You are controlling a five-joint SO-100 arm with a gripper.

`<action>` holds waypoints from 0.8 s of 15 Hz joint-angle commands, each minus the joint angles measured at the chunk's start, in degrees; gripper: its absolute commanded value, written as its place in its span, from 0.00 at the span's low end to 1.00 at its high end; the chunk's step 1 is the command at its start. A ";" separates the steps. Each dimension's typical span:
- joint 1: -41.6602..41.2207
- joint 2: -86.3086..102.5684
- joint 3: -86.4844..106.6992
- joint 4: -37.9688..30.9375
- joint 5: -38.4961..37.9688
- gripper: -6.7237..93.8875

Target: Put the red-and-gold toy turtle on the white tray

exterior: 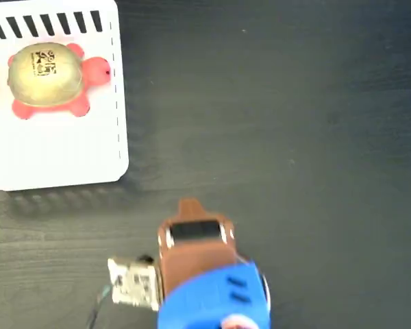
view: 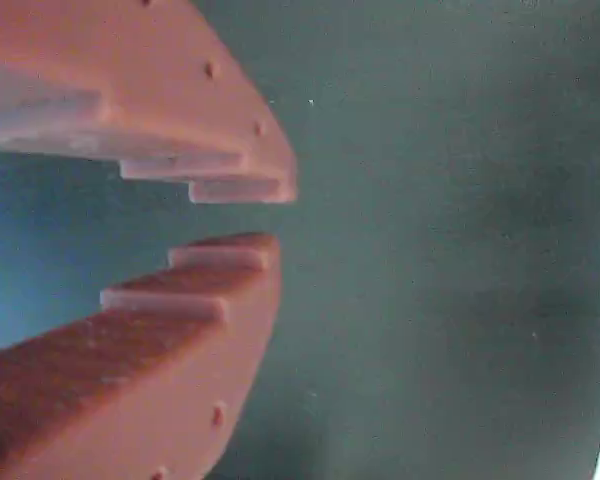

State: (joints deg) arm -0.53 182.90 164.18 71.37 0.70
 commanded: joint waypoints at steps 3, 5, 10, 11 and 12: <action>0.26 3.16 3.08 0.70 0.18 0.07; 0.18 3.16 3.08 0.70 0.00 0.07; 0.18 3.16 3.08 0.70 -0.09 0.07; 0.18 3.16 3.08 0.70 -0.09 0.07; 0.18 3.16 3.08 0.70 -0.09 0.07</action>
State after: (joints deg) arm 0.18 185.62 167.96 71.81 0.09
